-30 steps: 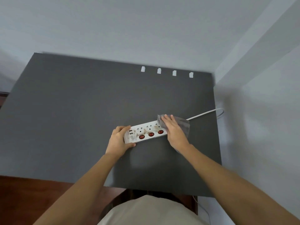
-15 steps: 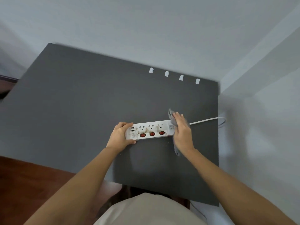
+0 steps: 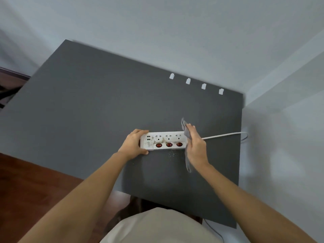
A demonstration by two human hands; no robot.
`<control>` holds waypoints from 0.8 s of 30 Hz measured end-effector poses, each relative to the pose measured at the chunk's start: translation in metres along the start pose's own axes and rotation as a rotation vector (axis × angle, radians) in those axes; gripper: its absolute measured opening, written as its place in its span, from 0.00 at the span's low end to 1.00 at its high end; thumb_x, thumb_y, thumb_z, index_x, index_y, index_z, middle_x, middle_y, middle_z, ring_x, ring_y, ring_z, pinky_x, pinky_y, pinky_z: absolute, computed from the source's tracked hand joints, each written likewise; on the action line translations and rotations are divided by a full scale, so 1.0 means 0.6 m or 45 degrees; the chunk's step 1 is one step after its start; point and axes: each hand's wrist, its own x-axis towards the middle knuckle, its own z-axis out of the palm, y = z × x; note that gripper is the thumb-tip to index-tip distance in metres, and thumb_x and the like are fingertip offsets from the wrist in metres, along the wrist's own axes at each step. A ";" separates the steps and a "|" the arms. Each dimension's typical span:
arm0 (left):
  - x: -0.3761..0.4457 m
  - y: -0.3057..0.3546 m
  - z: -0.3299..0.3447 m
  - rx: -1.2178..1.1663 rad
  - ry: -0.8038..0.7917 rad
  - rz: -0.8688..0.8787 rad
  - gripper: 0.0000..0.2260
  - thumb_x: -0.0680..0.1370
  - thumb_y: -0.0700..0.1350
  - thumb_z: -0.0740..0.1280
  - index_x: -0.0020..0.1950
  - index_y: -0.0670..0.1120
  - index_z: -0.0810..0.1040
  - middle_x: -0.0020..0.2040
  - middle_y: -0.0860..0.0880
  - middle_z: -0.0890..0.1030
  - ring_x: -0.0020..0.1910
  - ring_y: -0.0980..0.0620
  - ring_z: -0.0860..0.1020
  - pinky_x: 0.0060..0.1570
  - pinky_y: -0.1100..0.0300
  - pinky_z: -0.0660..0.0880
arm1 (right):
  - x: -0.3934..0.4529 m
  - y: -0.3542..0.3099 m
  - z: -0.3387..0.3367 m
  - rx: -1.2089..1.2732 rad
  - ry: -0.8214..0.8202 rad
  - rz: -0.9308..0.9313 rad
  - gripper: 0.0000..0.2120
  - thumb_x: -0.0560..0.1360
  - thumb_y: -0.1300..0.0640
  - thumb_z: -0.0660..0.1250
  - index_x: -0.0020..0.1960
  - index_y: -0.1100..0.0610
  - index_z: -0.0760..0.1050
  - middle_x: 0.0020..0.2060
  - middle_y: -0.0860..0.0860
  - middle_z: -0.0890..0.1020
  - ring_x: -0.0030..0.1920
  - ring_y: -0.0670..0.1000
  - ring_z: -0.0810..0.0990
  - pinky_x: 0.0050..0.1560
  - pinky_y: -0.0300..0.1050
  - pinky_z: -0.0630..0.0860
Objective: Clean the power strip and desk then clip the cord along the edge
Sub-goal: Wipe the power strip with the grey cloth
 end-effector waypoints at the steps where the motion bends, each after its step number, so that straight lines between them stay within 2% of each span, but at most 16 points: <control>1: 0.001 -0.002 -0.002 0.010 -0.001 0.001 0.40 0.60 0.44 0.80 0.70 0.47 0.69 0.63 0.48 0.74 0.62 0.48 0.72 0.63 0.57 0.69 | 0.014 -0.011 0.008 -0.054 -0.016 0.046 0.28 0.74 0.74 0.56 0.71 0.58 0.64 0.69 0.54 0.71 0.73 0.52 0.62 0.73 0.51 0.59; 3: 0.002 -0.004 -0.003 0.007 0.018 -0.003 0.39 0.59 0.44 0.81 0.67 0.46 0.71 0.60 0.48 0.76 0.59 0.49 0.74 0.58 0.60 0.69 | 0.024 -0.025 0.042 -0.155 -0.242 0.050 0.31 0.73 0.75 0.55 0.72 0.57 0.62 0.72 0.53 0.66 0.75 0.54 0.57 0.75 0.52 0.55; 5: 0.001 -0.004 -0.004 -0.012 0.030 -0.005 0.37 0.58 0.44 0.81 0.64 0.47 0.73 0.56 0.49 0.77 0.55 0.51 0.74 0.55 0.60 0.70 | 0.005 -0.028 0.079 -0.247 -0.467 -0.055 0.35 0.71 0.78 0.54 0.74 0.56 0.59 0.75 0.52 0.59 0.76 0.54 0.50 0.76 0.52 0.49; 7: 0.000 -0.006 -0.005 -0.028 0.036 0.004 0.36 0.57 0.44 0.82 0.63 0.47 0.74 0.55 0.49 0.78 0.53 0.51 0.74 0.54 0.60 0.70 | -0.020 -0.021 0.095 -0.283 -0.531 -0.184 0.35 0.71 0.77 0.55 0.74 0.55 0.57 0.76 0.50 0.56 0.76 0.51 0.47 0.76 0.52 0.47; 9: -0.001 -0.010 -0.006 -0.050 0.042 0.014 0.36 0.57 0.44 0.81 0.63 0.47 0.74 0.55 0.49 0.78 0.54 0.51 0.75 0.54 0.60 0.70 | -0.041 -0.008 0.086 -0.276 -0.633 -0.326 0.32 0.74 0.75 0.56 0.74 0.55 0.59 0.75 0.48 0.58 0.75 0.48 0.48 0.76 0.50 0.49; 11: -0.001 -0.012 -0.005 -0.073 0.040 0.025 0.35 0.58 0.44 0.81 0.63 0.48 0.74 0.55 0.50 0.78 0.55 0.50 0.75 0.55 0.60 0.70 | -0.053 -0.004 0.058 -0.152 -0.728 -0.377 0.27 0.75 0.73 0.57 0.72 0.56 0.63 0.73 0.50 0.64 0.75 0.48 0.53 0.75 0.49 0.53; 12: -0.001 -0.013 -0.004 -0.079 0.042 0.032 0.35 0.58 0.44 0.81 0.63 0.48 0.74 0.56 0.51 0.78 0.56 0.51 0.75 0.56 0.60 0.70 | -0.053 -0.008 0.043 -0.058 -0.699 -0.356 0.25 0.75 0.73 0.57 0.70 0.57 0.66 0.71 0.52 0.68 0.74 0.49 0.58 0.75 0.49 0.55; 14: -0.001 -0.014 -0.004 -0.080 0.042 0.040 0.35 0.58 0.44 0.81 0.62 0.48 0.74 0.55 0.51 0.78 0.56 0.50 0.74 0.56 0.59 0.70 | -0.036 -0.023 0.028 0.059 -0.474 -0.237 0.25 0.74 0.75 0.56 0.68 0.59 0.69 0.67 0.55 0.73 0.72 0.51 0.64 0.73 0.48 0.59; 16: 0.000 -0.017 -0.002 -0.081 0.042 0.041 0.35 0.58 0.45 0.81 0.62 0.48 0.73 0.54 0.52 0.78 0.55 0.51 0.74 0.58 0.55 0.72 | -0.003 -0.043 0.038 0.040 -0.253 -0.126 0.27 0.72 0.76 0.55 0.68 0.60 0.68 0.68 0.57 0.72 0.72 0.52 0.63 0.74 0.46 0.57; 17: -0.001 -0.018 -0.002 -0.094 0.042 0.028 0.36 0.57 0.45 0.81 0.63 0.49 0.72 0.55 0.51 0.78 0.55 0.51 0.74 0.58 0.54 0.73 | 0.013 -0.054 0.051 0.012 -0.245 -0.094 0.27 0.73 0.75 0.55 0.69 0.60 0.67 0.69 0.56 0.70 0.73 0.53 0.61 0.74 0.46 0.56; 21: -0.006 -0.019 -0.001 -0.210 0.046 -0.009 0.43 0.57 0.44 0.82 0.66 0.48 0.63 0.60 0.50 0.79 0.59 0.50 0.76 0.61 0.55 0.72 | 0.011 -0.073 0.121 -0.198 -0.601 -0.154 0.32 0.73 0.75 0.56 0.74 0.57 0.59 0.75 0.53 0.61 0.76 0.53 0.52 0.76 0.50 0.49; 24: -0.010 -0.021 -0.002 -0.222 0.037 0.013 0.44 0.58 0.44 0.81 0.67 0.48 0.60 0.61 0.50 0.79 0.60 0.50 0.76 0.61 0.56 0.71 | -0.015 -0.051 0.122 -0.237 -0.676 -0.306 0.33 0.73 0.76 0.56 0.74 0.56 0.57 0.75 0.50 0.58 0.76 0.50 0.49 0.76 0.49 0.48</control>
